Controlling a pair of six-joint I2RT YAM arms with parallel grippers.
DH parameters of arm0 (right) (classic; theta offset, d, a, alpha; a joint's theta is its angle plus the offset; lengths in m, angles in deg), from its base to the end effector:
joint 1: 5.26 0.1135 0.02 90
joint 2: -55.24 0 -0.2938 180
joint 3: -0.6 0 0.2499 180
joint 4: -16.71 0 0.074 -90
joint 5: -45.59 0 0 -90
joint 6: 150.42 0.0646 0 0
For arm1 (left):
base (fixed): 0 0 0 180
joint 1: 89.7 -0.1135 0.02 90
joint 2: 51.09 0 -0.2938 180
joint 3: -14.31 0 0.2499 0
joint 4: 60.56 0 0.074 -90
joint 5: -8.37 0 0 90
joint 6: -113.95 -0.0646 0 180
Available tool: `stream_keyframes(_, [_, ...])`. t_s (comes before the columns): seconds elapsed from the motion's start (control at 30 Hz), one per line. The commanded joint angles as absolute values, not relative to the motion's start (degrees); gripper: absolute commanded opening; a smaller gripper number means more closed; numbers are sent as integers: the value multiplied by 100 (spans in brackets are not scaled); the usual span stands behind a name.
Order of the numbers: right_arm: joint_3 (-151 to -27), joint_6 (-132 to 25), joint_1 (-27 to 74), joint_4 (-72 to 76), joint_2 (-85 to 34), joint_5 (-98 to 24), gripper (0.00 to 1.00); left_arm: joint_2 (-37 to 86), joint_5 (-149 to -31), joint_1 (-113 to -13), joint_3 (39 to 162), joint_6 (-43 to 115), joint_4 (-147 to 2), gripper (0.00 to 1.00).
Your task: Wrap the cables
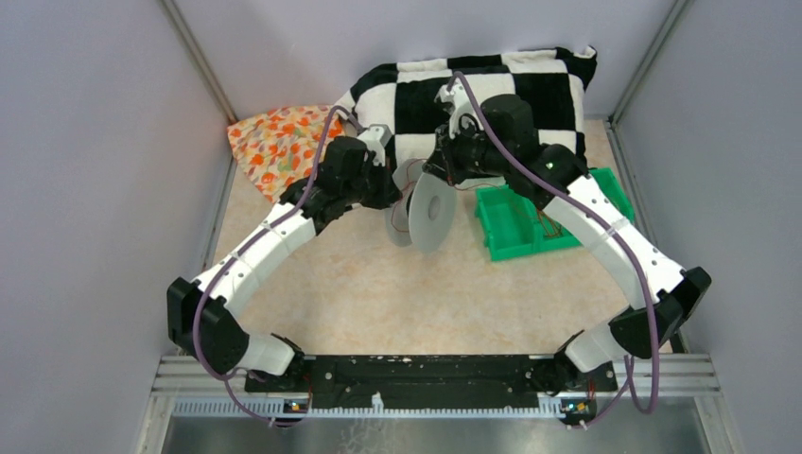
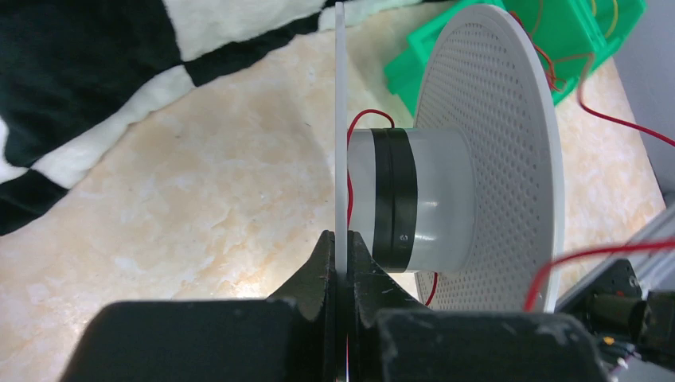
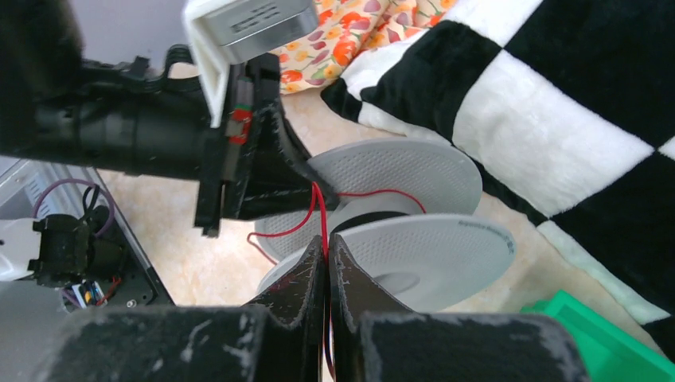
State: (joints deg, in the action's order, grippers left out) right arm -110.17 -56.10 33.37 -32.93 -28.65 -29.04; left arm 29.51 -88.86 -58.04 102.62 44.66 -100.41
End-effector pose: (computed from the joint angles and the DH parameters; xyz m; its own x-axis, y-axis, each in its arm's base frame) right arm 0.2528 0.2240 0.4659 -0.3611 -0.1956 -0.9118 -0.7679 0.6172 0.1717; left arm 0.2822 -0.1836 0.3634 -0.6398 -0.0176 -0.7684 0.4118 0.8363 -0.3621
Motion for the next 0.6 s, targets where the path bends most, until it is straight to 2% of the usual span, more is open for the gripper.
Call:
stream_keyframes(0.0, [-11182, -5416, 3264, -3107, -2999, -3160, 0, 2524, -9672, -5774, 10232, 4349, -9508, 0])
stream_keyframes(0.23, [-10790, -5214, 2987, -2997, -3030, -3284, 0, 2347, -10577, -5772, 10274, 4321, -9310, 0])
stream_keyframes(0.57, [-10272, -5040, 2273, -2807, -2718, -3168, 0, 2184, -11371, -5777, 10312, 3734, -9789, 0])
